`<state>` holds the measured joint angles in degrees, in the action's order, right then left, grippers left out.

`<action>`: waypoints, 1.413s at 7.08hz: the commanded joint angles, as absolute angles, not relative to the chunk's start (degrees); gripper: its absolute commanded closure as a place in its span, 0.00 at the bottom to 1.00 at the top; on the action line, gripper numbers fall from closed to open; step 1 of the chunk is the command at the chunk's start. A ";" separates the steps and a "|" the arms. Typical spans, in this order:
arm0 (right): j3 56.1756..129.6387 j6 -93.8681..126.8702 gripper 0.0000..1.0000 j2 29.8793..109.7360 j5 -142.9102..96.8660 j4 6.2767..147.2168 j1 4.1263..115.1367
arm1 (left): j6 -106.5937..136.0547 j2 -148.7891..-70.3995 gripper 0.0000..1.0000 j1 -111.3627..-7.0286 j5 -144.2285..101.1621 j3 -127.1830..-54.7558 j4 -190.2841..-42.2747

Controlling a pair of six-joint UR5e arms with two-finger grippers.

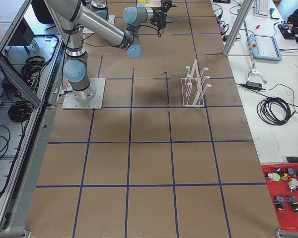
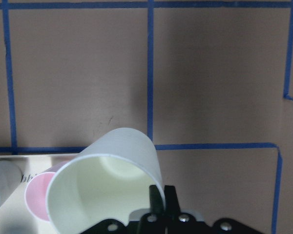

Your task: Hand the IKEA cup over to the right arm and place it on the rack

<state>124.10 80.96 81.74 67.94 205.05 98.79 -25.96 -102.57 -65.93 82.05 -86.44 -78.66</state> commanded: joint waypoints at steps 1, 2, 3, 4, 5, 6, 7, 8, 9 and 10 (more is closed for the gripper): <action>124.19 80.95 0.00 81.65 67.94 204.87 98.79 | -30.82 -102.92 1.00 -66.53 67.93 -87.70 -70.53; 124.28 80.95 0.00 82.09 67.94 204.70 98.79 | -32.07 -102.66 1.00 -67.75 60.89 -89.37 -65.35; 124.45 80.95 0.00 82.18 67.94 204.52 98.79 | -32.25 -101.87 1.00 -69.50 55.43 -92.17 -58.78; 124.54 80.95 0.00 82.53 67.94 204.52 98.88 | -31.82 -100.91 1.00 -72.22 50.41 -95.59 -48.79; 126.28 80.95 0.00 83.40 67.94 204.70 99.31 | -31.64 -100.03 1.00 -74.51 46.62 -98.67 -41.82; 128.39 80.95 0.00 84.45 67.94 205.05 99.58 | -32.51 -98.28 1.00 -75.23 42.32 -101.57 -37.83; 128.67 80.95 0.00 84.64 67.94 205.05 99.58 | -32.78 -97.39 1.00 -75.84 37.32 -105.86 -31.70; 128.67 80.95 0.00 84.64 67.94 204.96 99.58 | -32.70 -97.99 1.00 -75.94 33.52 -111.82 -21.37; 128.58 80.95 0.00 84.64 67.94 204.96 99.58 | -29.82 -99.04 1.00 -76.20 31.05 -118.32 -7.61; 128.58 80.95 0.00 84.64 67.94 204.79 99.58 | -24.66 -98.88 1.00 -77.77 30.76 -121.78 0.88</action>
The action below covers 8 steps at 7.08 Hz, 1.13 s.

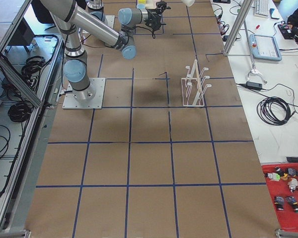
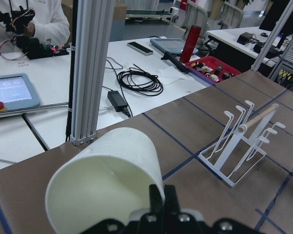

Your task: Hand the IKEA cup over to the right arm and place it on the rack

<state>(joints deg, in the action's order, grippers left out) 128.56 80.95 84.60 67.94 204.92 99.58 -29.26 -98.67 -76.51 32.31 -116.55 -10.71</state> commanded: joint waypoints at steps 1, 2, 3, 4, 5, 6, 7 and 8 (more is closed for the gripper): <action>128.50 80.95 0.00 84.55 67.94 204.70 99.58 | -21.39 -98.62 1.00 -80.92 31.37 -123.12 5.23; 128.41 81.03 0.00 84.46 68.11 204.35 99.58 | -21.27 -98.00 1.00 -84.25 31.72 -123.40 5.71; 128.06 80.95 0.00 84.46 68.90 204.08 99.58 | -21.27 -98.00 1.00 -85.42 32.08 -124.36 5.89; 127.97 81.90 0.00 84.46 70.73 203.73 99.58 | -21.27 -98.26 1.00 -85.69 32.86 -124.54 5.89; 127.62 84.52 0.00 84.72 71.27 199.99 99.58 | -21.27 -98.35 1.00 -85.95 32.87 -124.54 5.89; 126.40 86.81 0.00 84.81 71.37 199.60 99.58 | -21.18 -98.52 1.00 -86.39 32.96 -124.45 5.89; 125.86 90.84 0.00 84.73 71.37 198.99 100.10 | -21.27 -98.35 1.00 -86.66 32.96 -124.63 5.89; 125.60 91.66 0.00 84.29 71.28 198.03 101.59 | -21.27 -98.70 1.00 -87.01 32.96 -124.63 5.89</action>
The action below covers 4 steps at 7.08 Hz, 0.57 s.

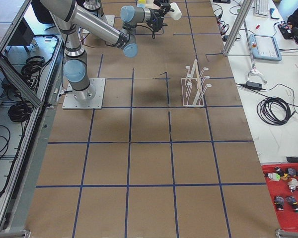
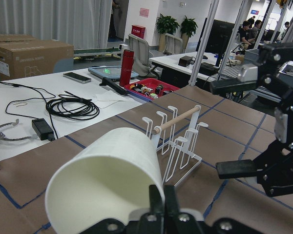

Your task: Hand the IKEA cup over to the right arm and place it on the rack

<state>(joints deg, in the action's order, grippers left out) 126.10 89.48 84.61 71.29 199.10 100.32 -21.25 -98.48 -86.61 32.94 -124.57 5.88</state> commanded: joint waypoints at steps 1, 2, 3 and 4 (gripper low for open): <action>124.46 91.67 0.00 83.42 71.19 197.93 102.73 | -21.27 -98.70 1.00 -87.71 33.05 -124.63 5.89; 124.02 91.67 0.00 82.02 71.10 198.02 103.18 | -21.27 -98.79 0.99 -87.80 33.05 -124.63 5.89; 124.01 91.58 0.00 81.39 70.76 198.02 103.44 | -21.27 -98.79 0.99 -87.80 33.05 -124.63 5.89; 123.06 91.58 0.00 80.43 70.66 198.02 103.45 | -21.27 -98.79 0.99 -87.80 33.05 -124.54 5.89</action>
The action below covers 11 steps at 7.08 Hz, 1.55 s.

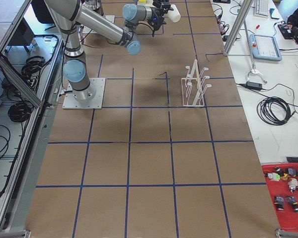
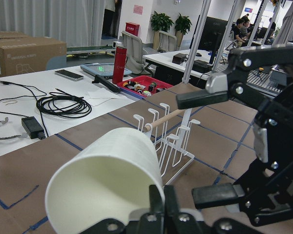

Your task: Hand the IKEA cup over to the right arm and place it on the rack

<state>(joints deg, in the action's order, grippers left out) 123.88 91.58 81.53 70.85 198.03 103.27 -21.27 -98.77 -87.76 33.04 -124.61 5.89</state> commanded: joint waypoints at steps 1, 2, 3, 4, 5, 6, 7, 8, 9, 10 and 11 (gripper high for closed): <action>120.61 91.58 0.00 79.20 70.66 197.93 103.62 | -21.27 -98.79 0.99 -87.80 33.05 -124.63 5.89; 119.89 91.67 0.00 77.97 70.66 198.02 104.06 | -21.27 -98.79 0.99 -87.80 33.05 -124.63 5.89; 119.45 91.76 0.00 77.61 70.66 198.02 104.15 | -21.27 -98.88 0.99 -87.80 33.05 -124.54 5.89; 119.10 91.76 0.00 77.09 70.66 198.02 104.15 | -21.27 -98.79 0.99 -87.80 33.05 -124.54 5.89; 119.09 91.58 0.00 76.65 70.66 197.93 104.15 | -21.27 -98.88 0.99 -87.80 33.05 -124.54 5.89; 118.83 91.58 0.00 76.21 70.66 197.93 104.15 | -21.27 -98.79 0.99 -87.80 33.05 -124.54 5.89; 118.05 91.67 0.00 75.51 70.66 197.93 104.41 | -21.27 -98.79 0.99 -87.80 33.05 -124.54 5.89; 117.25 91.67 0.00 74.72 70.66 197.93 104.76 | -21.27 -98.79 0.99 -87.80 33.13 -124.54 5.89; 116.55 91.58 0.00 74.36 70.66 196.62 104.77 | -21.27 -98.79 0.99 -87.80 33.05 -124.54 5.89; 116.28 91.50 0.00 74.18 70.66 196.35 104.77 | -21.27 -98.79 0.99 -87.80 33.13 -124.54 5.89; 116.19 91.58 0.01 74.18 70.66 196.26 104.77 | -21.27 -98.79 0.99 -87.80 33.13 -124.54 5.89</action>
<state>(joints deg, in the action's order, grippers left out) 116.45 91.56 74.31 70.66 196.55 104.74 -21.27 -98.79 -87.80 33.11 -124.54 5.89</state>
